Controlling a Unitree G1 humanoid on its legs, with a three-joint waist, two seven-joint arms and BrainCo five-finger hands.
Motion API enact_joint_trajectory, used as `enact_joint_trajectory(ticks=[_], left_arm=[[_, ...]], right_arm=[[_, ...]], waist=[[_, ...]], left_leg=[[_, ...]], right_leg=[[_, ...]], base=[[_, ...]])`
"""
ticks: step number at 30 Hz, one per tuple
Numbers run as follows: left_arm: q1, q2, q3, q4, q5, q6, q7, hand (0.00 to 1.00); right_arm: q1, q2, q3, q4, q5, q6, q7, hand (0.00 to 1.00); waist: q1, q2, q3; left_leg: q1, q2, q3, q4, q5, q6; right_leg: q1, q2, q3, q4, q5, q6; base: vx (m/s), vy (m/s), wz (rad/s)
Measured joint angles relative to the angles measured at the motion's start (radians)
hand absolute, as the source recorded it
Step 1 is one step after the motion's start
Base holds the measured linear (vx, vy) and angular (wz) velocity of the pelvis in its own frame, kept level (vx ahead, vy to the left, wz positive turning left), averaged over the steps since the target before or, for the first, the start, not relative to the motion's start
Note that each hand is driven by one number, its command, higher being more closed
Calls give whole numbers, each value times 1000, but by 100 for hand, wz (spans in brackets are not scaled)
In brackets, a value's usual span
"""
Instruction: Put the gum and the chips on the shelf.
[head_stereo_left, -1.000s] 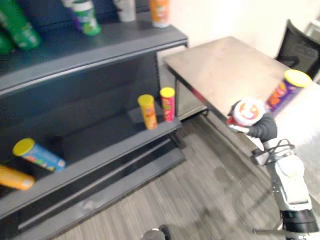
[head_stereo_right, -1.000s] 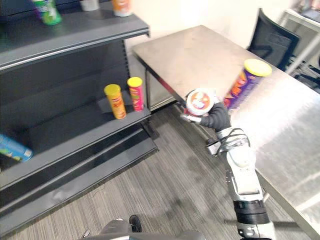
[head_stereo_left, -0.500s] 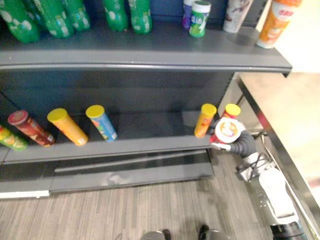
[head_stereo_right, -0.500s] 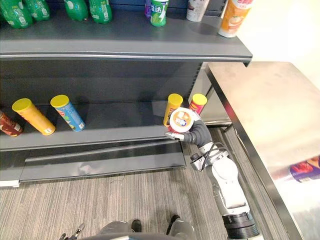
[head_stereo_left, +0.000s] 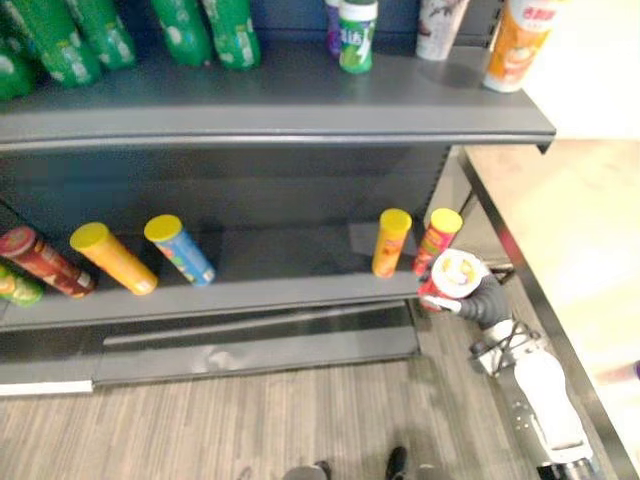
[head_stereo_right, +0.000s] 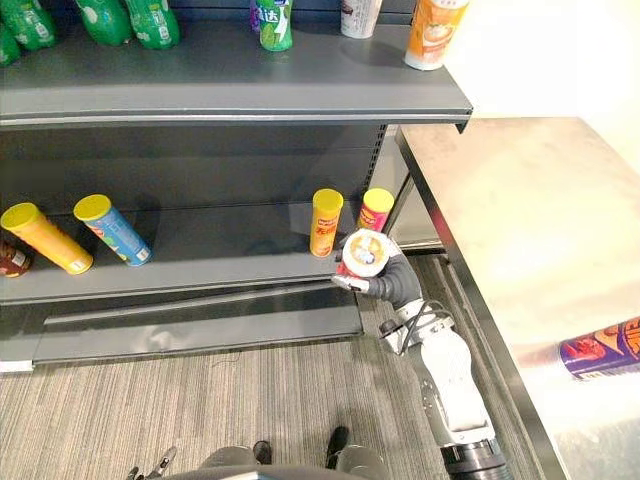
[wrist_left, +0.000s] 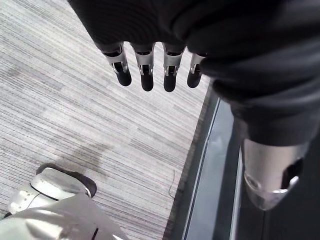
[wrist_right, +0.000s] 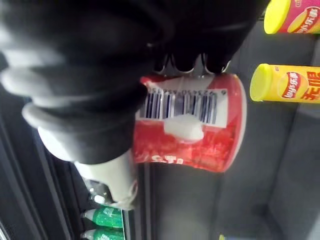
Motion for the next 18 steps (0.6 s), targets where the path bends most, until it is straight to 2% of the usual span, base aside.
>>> enact_joint_trajectory(ticks=[2, 4, 6, 7, 8, 9, 10, 11, 12, 13, 15, 18], left_arm=[[-7, 1, -5, 2, 0, 1, 0, 0], [-8, 4, -8, 4, 0, 1, -8, 0], [-13, 7, -17, 14, -1, -3, -18, 0], [-27, 9, -17, 28, 1, -6, -23, 0], [-25, 9, -19, 42, 3, -6, -28, 0], [-22, 4, -25, 43, 3, -6, -30, 0], [-12, -10, -37, 43, 3, -7, -31, 0], [-2, -17, -38, 44, 3, -7, -30, 0], [2, -14, -38, 44, 3, -6, -32, 0], [9, -5, -37, 44, 3, -7, -33, 0], [9, 7, -47, 44, 5, -7, -34, 0], [6, 41, -71, 40, 9, -4, -39, 0]], right_arm=[[14, 0, 0, 3, -1, -3, -2, 100], [21, 0, 1, 6, -4, -15, -5, 100], [27, 0, 1, 9, -7, -20, -8, 100], [29, -1, 3, 12, -9, -24, -8, 100], [26, -1, 11, 18, -11, -32, -9, 100], [27, -4, 13, 18, -12, -38, -7, 100], [30, -14, 15, 18, -12, -46, -7, 100], [40, -25, 14, 21, -11, -52, -7, 100], [52, -27, 11, 25, -10, -57, -8, 100], [64, -25, 17, 38, -10, -57, -7, 100], [75, -25, 18, 38, -10, -59, -6, 100], [94, -18, 17, 38, -10, -60, -6, 100]], waist=[[3, 3, -2], [1, 4, -2], [-6, 1, 1], [-2, -14, 10], [1, -2, 8], [0, 10, 7], [-3, 35, 10], [-8, 49, 4], [-10, 46, 2], [-9, 25, -12], [-11, 9, -28], [-10, -29, -36]], left_leg=[[-5, 27, 62, 8, 8, -1], [-6, 18, 84, 14, 44, -6], [-22, -7, 89, 67, 84, -31], [-50, -4, 115, 130, 73, -14], [-54, 35, 164, 126, 54, -1], [-49, 58, 175, 107, 64, -9], [-34, 92, 170, 45, 100, -20], [-18, 115, 170, -11, 115, -29], [-10, 112, 177, -20, 150, -35], [0, 79, 193, -42, 150, -27], [16, 28, 203, -82, 152, -11], [39, -45, 210, -140, 158, 24]], right_leg=[[3, -4, -18, 10, -4, -1], [10, -26, -38, 32, -23, 4], [36, -71, -58, 35, -44, 6], [52, -104, -66, 39, -48, 8], [58, -118, -68, 53, -57, 20], [59, -119, -72, 60, -64, 31], [67, -119, -74, 75, -73, 46], [67, -126, -72, 99, -84, 64], [68, -143, -67, 116, -91, 81], [70, -173, -59, 114, -83, 104], [79, -210, -56, 77, -58, 140], [90, -260, -54, 47, -9, 162]], base=[[-75, -59, 35], [-35, -11, 50], [-53, 48, 56], [-66, 81, 35], [-67, 80, 24], [-44, 101, 7], [-13, 166, 0], [12, 233, -1], [44, 259, -4], [45, 211, -3], [92, 218, 2], [133, 232, 7]])
